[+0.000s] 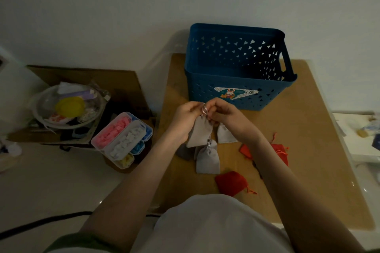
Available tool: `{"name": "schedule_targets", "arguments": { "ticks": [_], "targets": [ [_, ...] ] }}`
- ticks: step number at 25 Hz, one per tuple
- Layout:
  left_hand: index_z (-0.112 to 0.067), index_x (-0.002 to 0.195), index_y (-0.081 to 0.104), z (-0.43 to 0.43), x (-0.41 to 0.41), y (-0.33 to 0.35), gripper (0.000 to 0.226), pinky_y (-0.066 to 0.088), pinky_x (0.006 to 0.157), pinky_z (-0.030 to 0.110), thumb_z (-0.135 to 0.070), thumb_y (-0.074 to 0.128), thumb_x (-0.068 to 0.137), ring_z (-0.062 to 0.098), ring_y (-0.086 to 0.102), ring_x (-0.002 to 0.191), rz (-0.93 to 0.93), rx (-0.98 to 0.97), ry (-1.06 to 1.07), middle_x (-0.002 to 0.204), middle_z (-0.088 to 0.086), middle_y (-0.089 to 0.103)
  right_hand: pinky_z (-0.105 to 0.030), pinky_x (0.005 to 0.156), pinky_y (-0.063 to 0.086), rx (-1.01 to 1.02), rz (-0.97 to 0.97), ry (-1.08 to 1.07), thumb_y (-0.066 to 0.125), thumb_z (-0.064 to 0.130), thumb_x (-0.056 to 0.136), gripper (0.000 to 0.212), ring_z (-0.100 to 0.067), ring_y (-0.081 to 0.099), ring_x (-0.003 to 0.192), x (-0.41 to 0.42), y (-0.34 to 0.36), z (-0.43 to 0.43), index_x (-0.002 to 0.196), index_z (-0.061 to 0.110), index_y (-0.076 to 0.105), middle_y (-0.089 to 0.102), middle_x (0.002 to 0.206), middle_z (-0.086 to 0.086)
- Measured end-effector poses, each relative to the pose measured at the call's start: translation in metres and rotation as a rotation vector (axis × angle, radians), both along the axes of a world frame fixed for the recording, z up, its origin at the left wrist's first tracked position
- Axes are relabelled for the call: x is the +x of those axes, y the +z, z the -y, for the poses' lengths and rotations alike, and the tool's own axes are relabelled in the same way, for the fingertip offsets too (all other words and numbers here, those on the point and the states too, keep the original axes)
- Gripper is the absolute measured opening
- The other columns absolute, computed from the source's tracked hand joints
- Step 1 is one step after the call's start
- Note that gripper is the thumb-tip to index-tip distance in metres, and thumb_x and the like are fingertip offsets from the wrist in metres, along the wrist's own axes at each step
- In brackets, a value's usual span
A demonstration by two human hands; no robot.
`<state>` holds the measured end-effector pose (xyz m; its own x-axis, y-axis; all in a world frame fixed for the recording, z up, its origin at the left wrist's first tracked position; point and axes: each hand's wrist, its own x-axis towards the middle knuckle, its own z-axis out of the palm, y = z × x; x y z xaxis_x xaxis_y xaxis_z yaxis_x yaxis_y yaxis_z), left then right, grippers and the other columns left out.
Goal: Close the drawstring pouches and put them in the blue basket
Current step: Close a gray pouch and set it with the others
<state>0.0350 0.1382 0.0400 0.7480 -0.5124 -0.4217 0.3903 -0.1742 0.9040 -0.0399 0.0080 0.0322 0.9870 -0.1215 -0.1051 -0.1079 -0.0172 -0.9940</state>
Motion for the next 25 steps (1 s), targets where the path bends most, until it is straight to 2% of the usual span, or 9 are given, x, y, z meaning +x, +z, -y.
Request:
{"name": "schedule_targets", "arguments": {
  "ticks": [2,5,9,13,16,18,21,25],
  "targets": [
    [-0.016,0.102,0.058,0.000,0.001,-0.002,0.009,0.052,0.072,0.025,-0.019,0.056,0.094,0.014,0.063,0.086,0.034,0.011,0.028,0.095,0.004,0.065,-0.024,0.067,0.044,0.033,-0.019,-0.046,0.052,-0.004,0.092,0.016,-0.013,0.054,0.073,0.001,-0.001,-0.003,0.096,0.011,0.055,0.059,0.077,0.001],
    [-0.021,0.093,0.062,-0.001,0.003,-0.006,0.008,0.052,0.080,0.033,-0.021,0.054,0.095,0.016,0.063,0.088,0.108,0.033,-0.034,0.093,0.004,0.066,-0.027,0.067,0.046,0.031,-0.081,-0.104,0.055,0.001,0.092,0.017,-0.013,0.057,0.072,0.002,-0.002,-0.003,0.103,0.013,0.052,0.061,0.076,0.002],
    [-0.017,0.098,0.066,0.001,0.001,-0.007,0.018,0.050,0.074,0.026,-0.023,0.049,0.098,0.014,0.064,0.085,0.202,0.139,-0.064,0.092,0.003,0.067,-0.025,0.065,0.046,-0.067,-0.147,-0.142,0.058,0.009,0.093,0.012,-0.014,0.056,0.073,0.004,0.001,-0.006,0.104,0.014,0.056,0.063,0.082,-0.002],
    [-0.008,0.096,0.066,0.002,-0.001,-0.005,0.032,0.047,0.070,0.031,-0.031,0.044,0.100,0.016,0.061,0.078,0.325,0.212,-0.118,0.086,0.010,0.066,-0.023,0.061,0.045,-0.134,-0.150,-0.256,0.059,0.010,0.092,0.004,-0.009,0.058,0.066,0.006,0.004,-0.011,0.094,0.012,0.056,0.063,0.079,-0.005],
    [-0.012,0.100,0.064,0.001,-0.001,-0.001,0.025,0.044,0.063,0.014,-0.033,0.051,0.096,0.005,0.060,0.076,0.481,0.255,-0.181,0.086,0.001,0.066,-0.018,0.057,0.046,-0.167,-0.094,-0.281,0.058,0.008,0.093,0.004,-0.007,0.059,0.063,0.006,0.006,-0.013,0.091,0.009,0.055,0.064,0.078,-0.007],
    [-0.012,0.098,0.064,0.002,0.000,-0.001,0.022,0.041,0.058,0.010,-0.029,0.051,0.097,0.005,0.058,0.073,0.523,0.260,-0.150,0.085,0.001,0.065,-0.018,0.056,0.046,-0.201,-0.084,-0.293,0.060,0.008,0.092,0.007,-0.005,0.060,0.060,0.007,0.007,-0.013,0.088,0.008,0.054,0.065,0.075,-0.006],
    [-0.008,0.093,0.064,0.003,0.001,-0.002,0.027,0.042,0.061,0.021,-0.029,0.048,0.098,0.012,0.057,0.072,0.396,0.243,-0.107,0.079,0.004,0.062,-0.016,0.054,0.044,-0.214,-0.092,-0.270,0.058,0.005,0.092,0.010,0.000,0.057,0.055,0.009,0.008,-0.012,0.085,0.010,0.052,0.064,0.072,-0.003],
    [-0.006,0.088,0.065,0.005,0.008,0.004,0.022,0.046,0.070,0.033,-0.023,0.054,0.096,0.018,0.059,0.073,-0.024,0.067,-0.043,0.072,0.005,0.061,-0.016,0.059,0.041,-0.230,-0.039,-0.231,0.053,0.000,0.093,0.016,-0.003,0.057,0.064,0.009,0.007,-0.008,0.084,0.013,0.051,0.063,0.073,0.002]
  ]
}}
